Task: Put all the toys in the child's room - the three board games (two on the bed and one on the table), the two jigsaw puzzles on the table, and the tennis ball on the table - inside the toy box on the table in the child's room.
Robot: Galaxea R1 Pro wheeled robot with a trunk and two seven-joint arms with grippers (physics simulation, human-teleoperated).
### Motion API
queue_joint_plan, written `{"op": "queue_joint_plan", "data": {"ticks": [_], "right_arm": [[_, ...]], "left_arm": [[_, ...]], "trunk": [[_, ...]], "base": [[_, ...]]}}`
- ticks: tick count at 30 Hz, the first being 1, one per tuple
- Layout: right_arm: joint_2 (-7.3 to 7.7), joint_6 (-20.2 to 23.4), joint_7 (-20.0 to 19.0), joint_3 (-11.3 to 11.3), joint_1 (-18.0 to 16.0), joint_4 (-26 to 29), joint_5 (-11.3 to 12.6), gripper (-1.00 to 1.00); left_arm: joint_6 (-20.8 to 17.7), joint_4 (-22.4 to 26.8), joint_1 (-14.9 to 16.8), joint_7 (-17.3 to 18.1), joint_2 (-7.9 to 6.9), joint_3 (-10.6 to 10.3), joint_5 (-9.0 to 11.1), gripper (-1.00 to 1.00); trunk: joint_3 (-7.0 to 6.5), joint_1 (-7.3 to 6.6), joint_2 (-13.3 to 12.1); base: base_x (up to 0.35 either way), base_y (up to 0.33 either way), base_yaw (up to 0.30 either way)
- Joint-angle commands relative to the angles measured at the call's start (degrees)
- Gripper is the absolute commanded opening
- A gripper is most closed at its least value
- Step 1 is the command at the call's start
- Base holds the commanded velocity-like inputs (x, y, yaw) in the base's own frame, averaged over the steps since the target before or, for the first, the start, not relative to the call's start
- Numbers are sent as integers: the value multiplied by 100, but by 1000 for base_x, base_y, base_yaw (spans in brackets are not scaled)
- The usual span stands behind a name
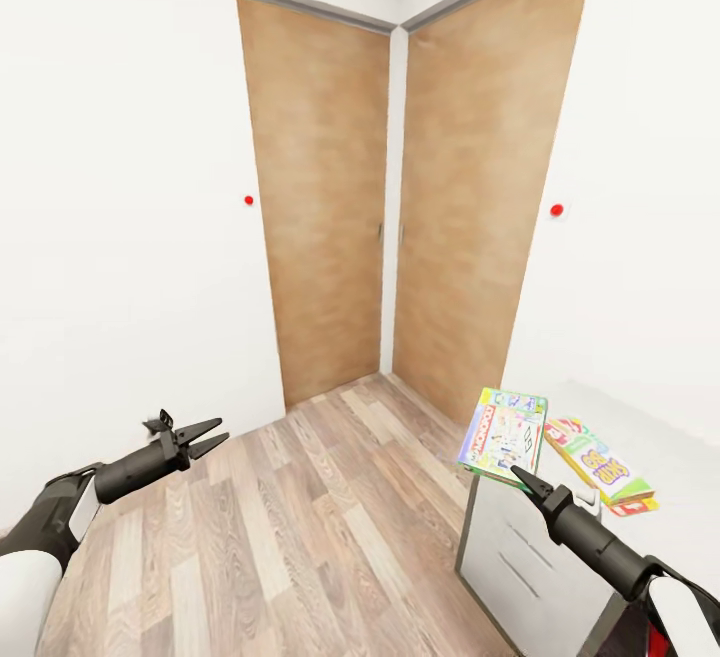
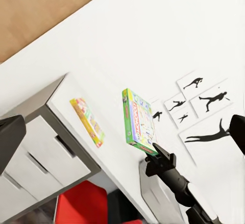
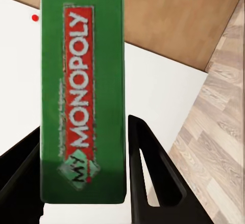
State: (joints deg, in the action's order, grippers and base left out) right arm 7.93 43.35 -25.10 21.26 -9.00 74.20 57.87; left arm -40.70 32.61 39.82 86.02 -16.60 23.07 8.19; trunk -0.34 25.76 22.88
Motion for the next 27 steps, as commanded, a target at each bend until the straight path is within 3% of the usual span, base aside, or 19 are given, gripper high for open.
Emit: {"op": "queue_joint_plan", "data": {"ticks": [1, 21, 24, 27], "right_arm": [[-2, 46, -13, 10, -5, -2, 38, -100], [-2, 42, -12, -25, -5, 2, 32, -100], [-2, -3, -18, -32, -5, 19, 32, -100], [13, -194, -29, -190, -5, 31, 34, -100]], "left_arm": [[-60, 0, 0, 21, -1, 4, -1, 100], [-60, 0, 0, 28, -1, 4, -1, 100], [-60, 0, 0, 26, -1, 4, -1, 100], [-60, 0, 0, 26, -1, 4, -1, 100]], "trunk": [[-2, 2, 4], [-71, 2, 4], [-74, 2, 4], [-74, 2, 4]], "base": [[0, 42, -267], [-61, 66, -265], [-17, 15, -97], [-1, 1, -6]]}}
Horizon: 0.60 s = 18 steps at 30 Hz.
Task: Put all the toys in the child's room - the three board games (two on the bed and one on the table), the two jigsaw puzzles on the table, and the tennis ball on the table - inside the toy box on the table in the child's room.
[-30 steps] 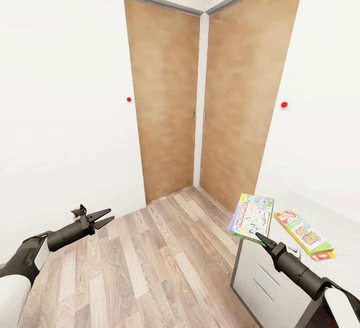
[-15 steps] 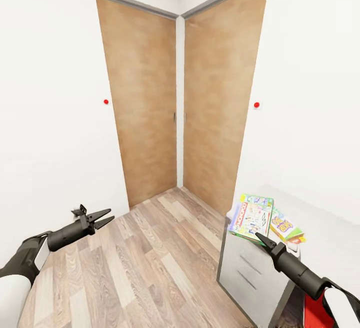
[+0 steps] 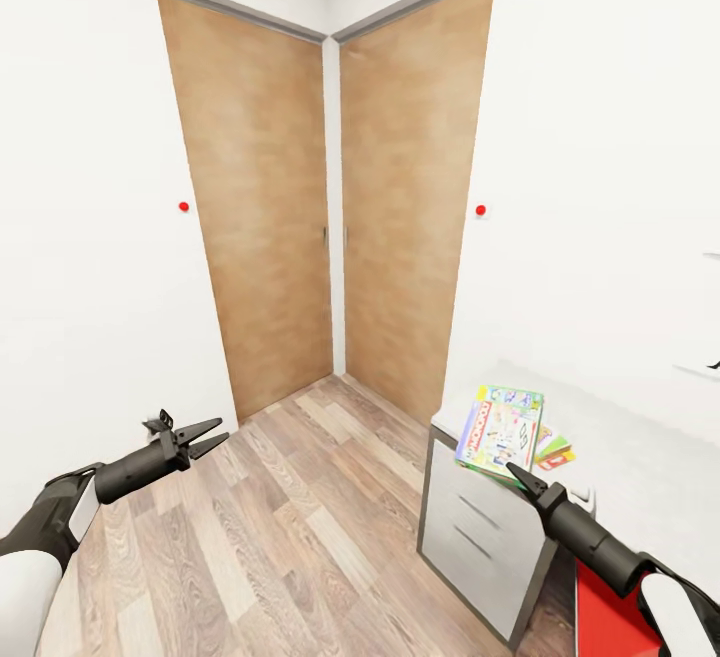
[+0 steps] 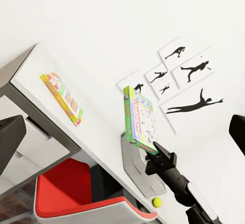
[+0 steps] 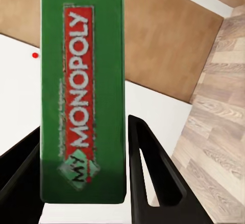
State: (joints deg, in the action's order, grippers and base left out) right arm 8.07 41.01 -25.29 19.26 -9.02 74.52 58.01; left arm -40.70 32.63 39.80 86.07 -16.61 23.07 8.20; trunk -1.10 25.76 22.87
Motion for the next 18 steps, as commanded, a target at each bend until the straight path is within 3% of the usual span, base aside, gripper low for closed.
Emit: {"op": "queue_joint_plan", "data": {"ticks": [1, 8, 14, 18], "right_arm": [[0, 27, -10, -16, -3, -1, 19, -100], [-7, 2, -11, -66, -3, 1, 17, -100], [-7, 4, -11, -71, -3, 1, 17, -100], [1, 4, -11, -66, -3, 1, 17, -100]], "left_arm": [[-60, -2, 2, 22, 0, 4, -3, 100], [-60, -2, 2, 20, -2, 4, -3, 100], [-60, -2, 2, 17, -1, 4, -3, 100], [-60, -2, 2, 15, -2, 4, -3, 100]], "trunk": [[2, 2, 4], [2, 2, 4], [-3, 2, 4], [-4, 2, 4]], "base": [[0, 0, -3], [0, 0, -14], [0, 0, -192], [0, 0, -27]]}}
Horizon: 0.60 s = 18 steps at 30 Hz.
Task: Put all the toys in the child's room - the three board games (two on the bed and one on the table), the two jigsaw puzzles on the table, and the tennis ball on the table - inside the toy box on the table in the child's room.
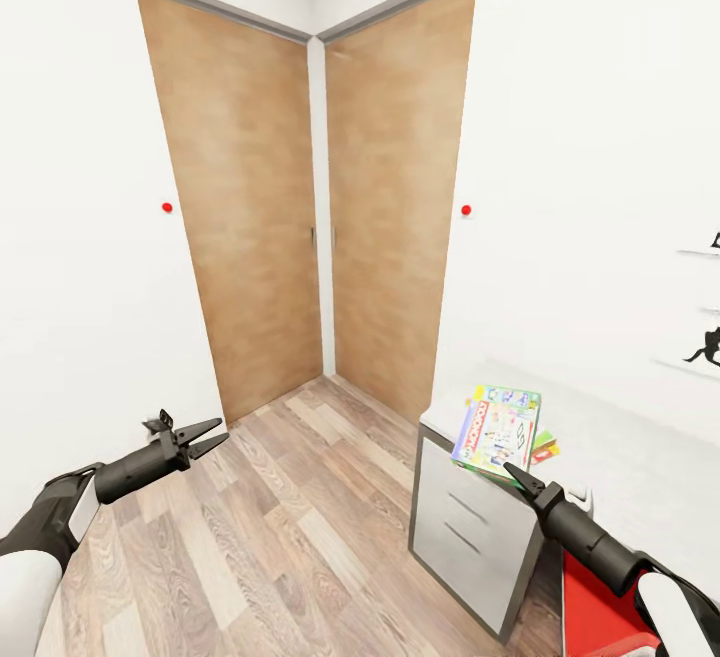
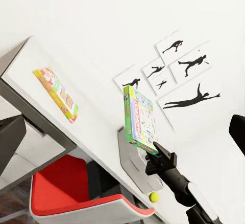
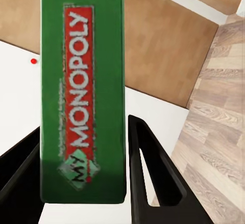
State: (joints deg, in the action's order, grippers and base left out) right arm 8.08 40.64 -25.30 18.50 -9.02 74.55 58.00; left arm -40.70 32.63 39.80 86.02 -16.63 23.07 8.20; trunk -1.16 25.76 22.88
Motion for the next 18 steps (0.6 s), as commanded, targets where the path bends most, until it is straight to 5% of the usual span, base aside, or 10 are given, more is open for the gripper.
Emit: {"op": "queue_joint_plan", "data": {"ticks": [1, 8, 18], "right_arm": [[-4, 41, -10, 11, -3, 0, 18, -100], [-8, 40, -10, 5, -3, 6, 18, -100], [-9, 41, -10, 5, -3, -2, 21, -100]], "left_arm": [[-60, -2, 2, 21, 0, 5, -3, 100], [-60, -2, 2, 20, 2, 5, -3, 100], [-60, -2, 1, 19, 4, 5, -3, 100]], "trunk": [[2, 2, 4], [2, 2, 4], [8, 2, 4]], "base": [[0, 0, -2], [0, 0, -16], [0, 0, -248]]}}
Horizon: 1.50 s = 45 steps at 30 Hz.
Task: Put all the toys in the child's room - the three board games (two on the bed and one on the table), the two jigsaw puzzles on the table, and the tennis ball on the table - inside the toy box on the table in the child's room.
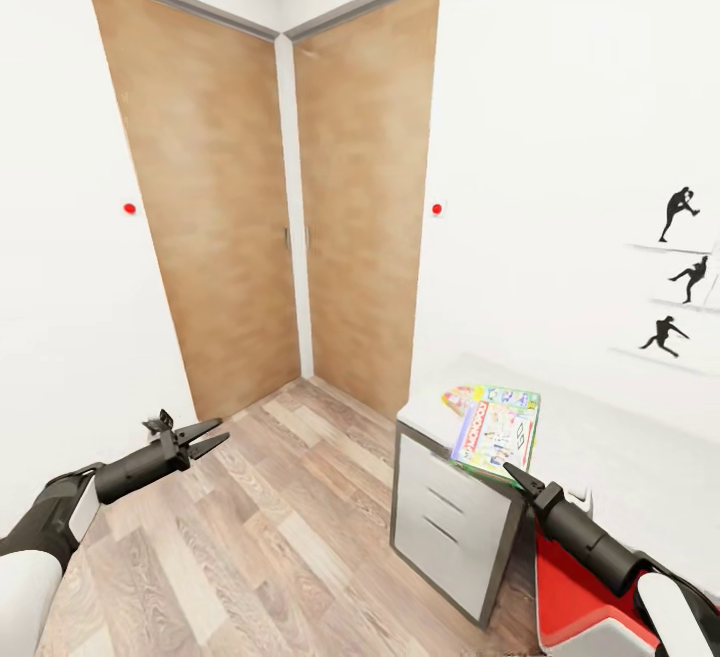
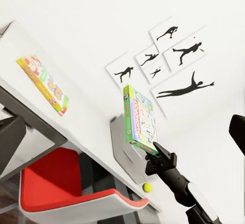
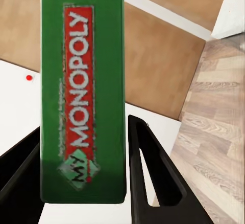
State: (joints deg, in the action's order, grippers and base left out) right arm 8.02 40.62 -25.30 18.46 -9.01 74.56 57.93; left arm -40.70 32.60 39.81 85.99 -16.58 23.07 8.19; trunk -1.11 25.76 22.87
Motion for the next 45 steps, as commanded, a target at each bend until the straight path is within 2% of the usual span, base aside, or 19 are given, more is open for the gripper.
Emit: {"op": "queue_joint_plan", "data": {"ticks": [1, 35, 45], "right_arm": [[-2, 43, -10, 9, -5, -3, 29, -100], [-2, 43, -10, 0, -5, -3, 34, -100], [-2, 43, -10, 0, -5, -3, 34, -100]], "left_arm": [[-60, 0, 0, 18, 1, 4, -2, 100], [-60, 0, 0, 14, 6, 5, -10, 100], [-60, 0, 0, 14, 6, 4, -9, 100]], "trunk": [[5, 2, 4], [131, 2, 4], [172, 2, 4]], "base": [[0, 0, -276], [1, 3, -265], [107, 59, -254]]}}
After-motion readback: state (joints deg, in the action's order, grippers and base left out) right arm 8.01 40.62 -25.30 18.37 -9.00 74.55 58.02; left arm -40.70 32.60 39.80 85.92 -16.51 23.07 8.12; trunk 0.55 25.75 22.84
